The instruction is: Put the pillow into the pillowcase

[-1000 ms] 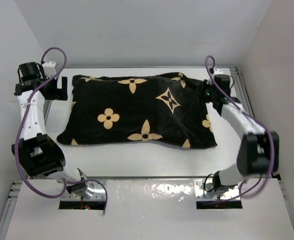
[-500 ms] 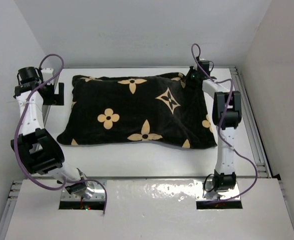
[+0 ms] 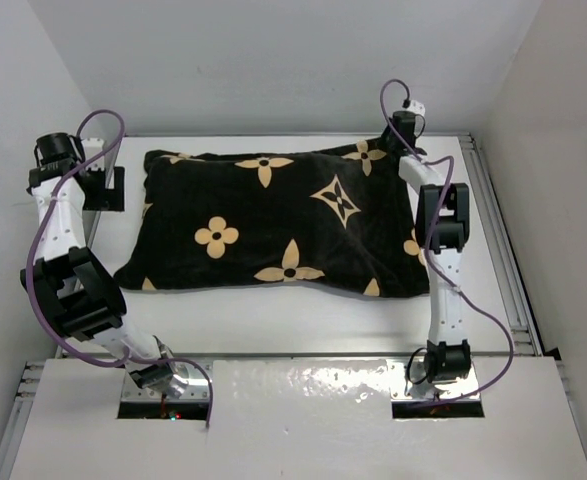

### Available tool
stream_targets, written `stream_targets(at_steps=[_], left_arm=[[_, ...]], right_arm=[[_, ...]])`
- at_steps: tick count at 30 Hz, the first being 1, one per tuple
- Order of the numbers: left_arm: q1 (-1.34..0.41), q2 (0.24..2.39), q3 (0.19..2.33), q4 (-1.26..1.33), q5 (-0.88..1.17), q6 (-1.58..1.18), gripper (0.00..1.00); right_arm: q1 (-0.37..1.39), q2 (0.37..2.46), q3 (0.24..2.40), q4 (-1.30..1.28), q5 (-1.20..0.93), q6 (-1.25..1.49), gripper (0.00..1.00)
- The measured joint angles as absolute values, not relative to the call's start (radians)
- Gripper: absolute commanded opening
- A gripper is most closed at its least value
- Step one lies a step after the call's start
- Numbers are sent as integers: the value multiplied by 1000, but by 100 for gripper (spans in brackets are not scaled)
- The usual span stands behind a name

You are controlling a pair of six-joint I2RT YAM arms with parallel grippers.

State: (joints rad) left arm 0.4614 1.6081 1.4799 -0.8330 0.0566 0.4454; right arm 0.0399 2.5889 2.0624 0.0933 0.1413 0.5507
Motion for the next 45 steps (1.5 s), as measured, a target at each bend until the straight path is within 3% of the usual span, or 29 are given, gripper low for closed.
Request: stream_targets(at_steps=[6,8,9,10,11,13,14,18,25,33,38,45], left_arm=[[464,1608,1493,-845,35,456,100],[467,1606,1493,-851,32,460,100],[471,1604,1493,-857,31,463,100],[474,1601,1493,-860,31,463,100],[478,1596,1493,-862,32,463,100],[485,1582,1493,-862,40,463,100],[488,1573,1493,-863,46,463,100],[498,1528,1493,-865,72,459,100],[513,1400,1484,-867,127,458,100],[520,1227,1375,-892,202,449,100],[521,1166,1330,-928,224,443,100],[524,1108,1328,-943,221,450,100]], right_arm=[[35,2685,2252,196,342,460,0],[30,2672,2231,210,357,442,7],[28,2639,2170,232,353,432,33],[27,2593,2089,247,349,428,48],[25,2524,1966,271,333,413,59],[20,2346,1681,286,303,377,90],[18,2265,1579,270,299,372,99],[-14,1825,1204,168,221,377,99],[-91,1205,1033,-168,138,477,99],[-10,836,838,-585,228,567,99],[-12,648,810,-717,259,604,99],[-12,611,832,-782,262,633,99]])
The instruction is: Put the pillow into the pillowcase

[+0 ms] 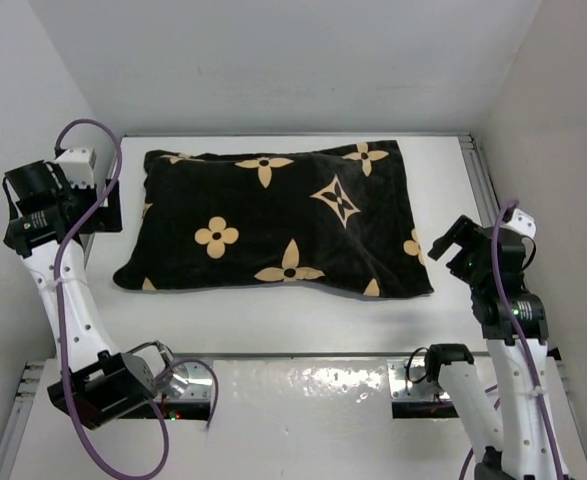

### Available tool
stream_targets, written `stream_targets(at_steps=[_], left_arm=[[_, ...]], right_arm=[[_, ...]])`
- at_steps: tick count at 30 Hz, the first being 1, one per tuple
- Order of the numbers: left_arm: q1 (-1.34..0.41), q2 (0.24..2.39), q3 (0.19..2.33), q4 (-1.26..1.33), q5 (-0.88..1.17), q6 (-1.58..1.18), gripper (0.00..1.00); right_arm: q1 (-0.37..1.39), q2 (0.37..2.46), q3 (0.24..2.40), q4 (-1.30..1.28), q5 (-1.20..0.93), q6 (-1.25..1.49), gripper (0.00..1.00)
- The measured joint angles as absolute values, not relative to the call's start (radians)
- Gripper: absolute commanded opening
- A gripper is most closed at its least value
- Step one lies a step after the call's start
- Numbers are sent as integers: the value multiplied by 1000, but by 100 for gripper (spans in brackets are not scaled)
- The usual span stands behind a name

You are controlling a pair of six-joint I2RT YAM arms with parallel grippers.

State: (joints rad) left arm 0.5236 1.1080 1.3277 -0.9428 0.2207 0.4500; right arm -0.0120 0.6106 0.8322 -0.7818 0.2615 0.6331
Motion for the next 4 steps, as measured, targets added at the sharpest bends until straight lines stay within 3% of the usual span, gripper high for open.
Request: stream_targets(at_steps=[4], left_arm=[[524,1103,1328,-953,217,465,100]], right_arm=[[-12,612,837,-805,261,641,99]])
